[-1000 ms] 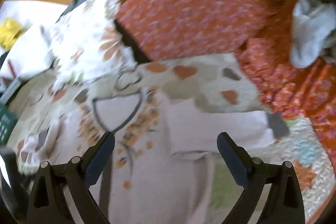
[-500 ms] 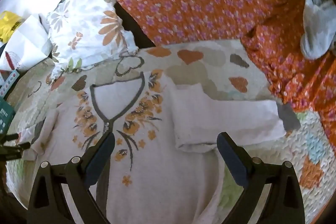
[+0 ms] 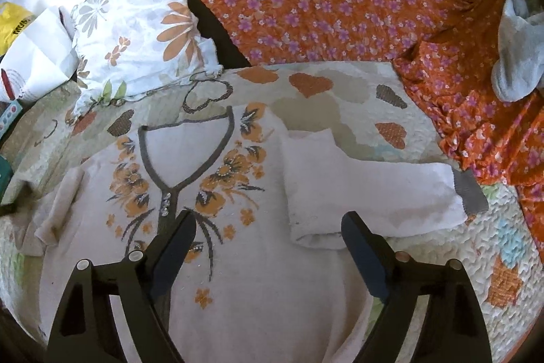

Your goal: Fold small clothes

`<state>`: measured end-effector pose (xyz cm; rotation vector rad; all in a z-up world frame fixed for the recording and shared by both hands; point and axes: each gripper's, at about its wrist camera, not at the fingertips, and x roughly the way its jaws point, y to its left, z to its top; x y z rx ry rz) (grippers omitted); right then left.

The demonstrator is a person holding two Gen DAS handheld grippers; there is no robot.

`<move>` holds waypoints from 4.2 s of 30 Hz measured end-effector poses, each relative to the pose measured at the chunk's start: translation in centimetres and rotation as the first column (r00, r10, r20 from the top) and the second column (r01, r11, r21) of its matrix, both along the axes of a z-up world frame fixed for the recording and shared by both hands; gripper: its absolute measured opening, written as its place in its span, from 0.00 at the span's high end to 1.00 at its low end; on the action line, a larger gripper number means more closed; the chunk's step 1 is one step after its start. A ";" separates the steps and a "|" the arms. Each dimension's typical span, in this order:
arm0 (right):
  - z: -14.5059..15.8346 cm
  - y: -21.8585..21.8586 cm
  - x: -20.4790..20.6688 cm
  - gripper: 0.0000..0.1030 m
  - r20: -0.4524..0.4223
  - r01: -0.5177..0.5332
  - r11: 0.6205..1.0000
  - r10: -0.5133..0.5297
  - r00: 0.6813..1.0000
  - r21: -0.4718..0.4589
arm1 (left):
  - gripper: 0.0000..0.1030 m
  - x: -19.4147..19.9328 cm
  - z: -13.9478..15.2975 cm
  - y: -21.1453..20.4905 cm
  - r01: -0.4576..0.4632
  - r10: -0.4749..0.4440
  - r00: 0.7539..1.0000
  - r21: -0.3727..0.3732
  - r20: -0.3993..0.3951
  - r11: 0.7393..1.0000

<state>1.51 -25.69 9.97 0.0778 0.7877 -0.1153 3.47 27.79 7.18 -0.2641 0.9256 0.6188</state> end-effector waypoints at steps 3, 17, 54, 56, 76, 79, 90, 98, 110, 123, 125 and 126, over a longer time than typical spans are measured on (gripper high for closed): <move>-0.3 -0.9 0.0 0.12 -0.011 0.022 1.000 -0.022 1.000 0.015 | 0.91 -3.1 0.9 3.8 -0.138 0.142 0.989 -0.074 0.049 0.988; -2.9 -16.0 -4.1 0.12 -0.157 0.380 0.866 -0.347 0.925 0.323 | 0.46 -3.9 3.4 -12.6 0.383 -0.371 0.911 -0.036 0.178 0.923; -7.2 -12.5 -10.2 0.43 -0.337 0.281 0.862 -0.138 0.931 0.422 | 0.44 -11.5 -4.8 -16.7 0.425 -0.421 0.904 -0.220 0.066 0.878; -6.7 -10.5 -11.9 0.44 -0.314 0.228 0.910 -0.117 0.942 0.347 | 0.44 -12.2 -5.1 -17.2 0.437 -0.435 0.898 -0.222 0.059 0.872; -0.8 -9.3 -20.5 0.74 -0.191 0.172 0.961 -0.131 0.973 0.218 | 0.44 -15.2 -4.3 -19.0 0.492 -0.486 0.871 -0.137 0.080 0.860; 0.0 -7.8 -18.4 0.70 -0.170 0.114 0.968 -0.077 0.982 0.223 | 0.40 -14.8 -3.7 -20.2 0.523 -0.516 0.852 -0.103 0.087 0.846; -1.4 1.2 -8.7 0.54 -0.178 -0.143 0.973 0.176 0.968 0.180 | 0.35 -13.0 -2.6 -23.0 0.549 -0.545 0.835 -0.047 0.073 0.835; -2.4 0.9 -3.1 0.51 -0.249 -0.076 0.978 0.125 0.960 0.196 | 0.31 -8.8 -2.2 -25.3 0.583 -0.580 0.811 -0.028 0.073 0.812; -3.8 -0.3 0.3 0.46 -0.228 -0.043 0.992 0.069 0.971 0.120 | 0.31 -1.9 -4.8 -27.2 0.612 -0.611 0.790 -0.040 0.038 0.790; -6.6 -1.0 1.3 0.45 -0.277 -0.003 0.985 0.052 0.959 0.174 | 0.16 -1.2 -6.3 -27.7 0.612 -0.611 0.791 -0.056 0.041 0.789; -6.8 -0.8 1.2 0.45 -0.275 -0.007 0.987 0.052 0.960 0.162 | 0.15 -1.3 -6.4 -27.8 0.611 -0.610 0.792 -0.057 0.040 0.790; -6.8 -0.6 1.2 0.43 -0.274 -0.011 0.987 0.054 0.960 0.157 | 0.15 -1.2 -6.4 -27.8 0.609 -0.608 0.793 -0.061 0.038 0.791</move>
